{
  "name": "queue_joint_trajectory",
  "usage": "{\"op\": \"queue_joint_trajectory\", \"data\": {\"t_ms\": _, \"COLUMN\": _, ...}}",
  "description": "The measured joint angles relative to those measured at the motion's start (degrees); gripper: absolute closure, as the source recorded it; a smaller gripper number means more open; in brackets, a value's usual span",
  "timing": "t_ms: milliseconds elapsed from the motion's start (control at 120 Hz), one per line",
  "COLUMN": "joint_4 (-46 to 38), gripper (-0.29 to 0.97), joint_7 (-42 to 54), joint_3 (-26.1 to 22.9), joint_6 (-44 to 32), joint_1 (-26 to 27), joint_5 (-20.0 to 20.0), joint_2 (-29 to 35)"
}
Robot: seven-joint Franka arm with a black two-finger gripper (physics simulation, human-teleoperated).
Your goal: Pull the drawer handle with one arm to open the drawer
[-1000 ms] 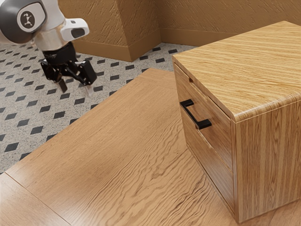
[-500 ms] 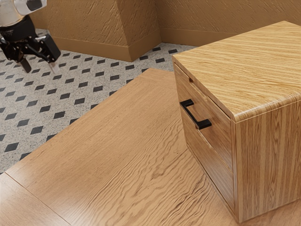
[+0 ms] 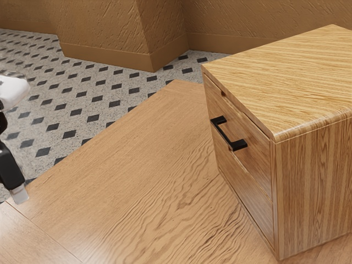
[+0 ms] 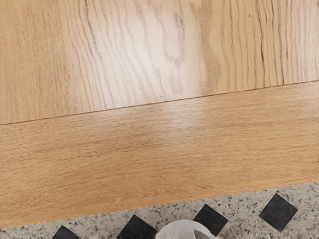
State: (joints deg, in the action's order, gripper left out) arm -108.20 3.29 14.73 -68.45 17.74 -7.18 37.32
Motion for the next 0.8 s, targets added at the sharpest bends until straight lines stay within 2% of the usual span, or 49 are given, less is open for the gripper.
{"op": "queue_joint_trajectory", "data": {"t_ms": 83, "joint_4": -6.0, "gripper": 0.00, "joint_7": -0.4, "joint_3": -1.9, "joint_6": 0.5, "joint_1": 3.0, "joint_5": -0.2, "joint_2": 4.4}}
{"op": "queue_joint_trajectory", "data": {"t_ms": 158, "joint_4": -8.0, "gripper": 0.00, "joint_7": -0.1, "joint_3": -2.6, "joint_6": 0.8, "joint_1": 5.2, "joint_5": -0.6, "joint_2": 7.1}}
{"op": "queue_joint_trajectory", "data": {"t_ms": 242, "joint_4": -8.5, "gripper": 0.00, "joint_7": 2.7, "joint_3": -3.6, "joint_6": 1.0, "joint_1": 5.9, "joint_5": -1.9, "joint_2": 7.9}}
{"op": "queue_joint_trajectory", "data": {"t_ms": 408, "joint_4": -11.9, "gripper": 0.00, "joint_7": 9.7, "joint_3": -5.2, "joint_6": 0.2, "joint_1": 5.9, "joint_5": -1.7, "joint_2": 8.2}}
{"op": "queue_joint_trajectory", "data": {"t_ms": 558, "joint_4": -12.7, "gripper": 0.00, "joint_7": 24.5, "joint_3": -5.0, "joint_6": -11.3, "joint_1": 6.6, "joint_5": -4.1, "joint_2": 8.2}}
{"op": "queue_joint_trajectory", "data": {"t_ms": 700, "joint_4": -14.7, "gripper": 0.00, "joint_7": 40.8, "joint_3": -0.8, "joint_6": -22.5, "joint_1": 11.4, "joint_5": -4.6, "joint_2": 8.1}}
{"op": "queue_joint_trajectory", "data": {"t_ms": 800, "joint_4": -14.7, "gripper": 0.00, "joint_7": 52.4, "joint_3": -0.3, "joint_6": -29.3, "joint_1": 13.2, "joint_5": -4.7, "joint_2": 6.5}}
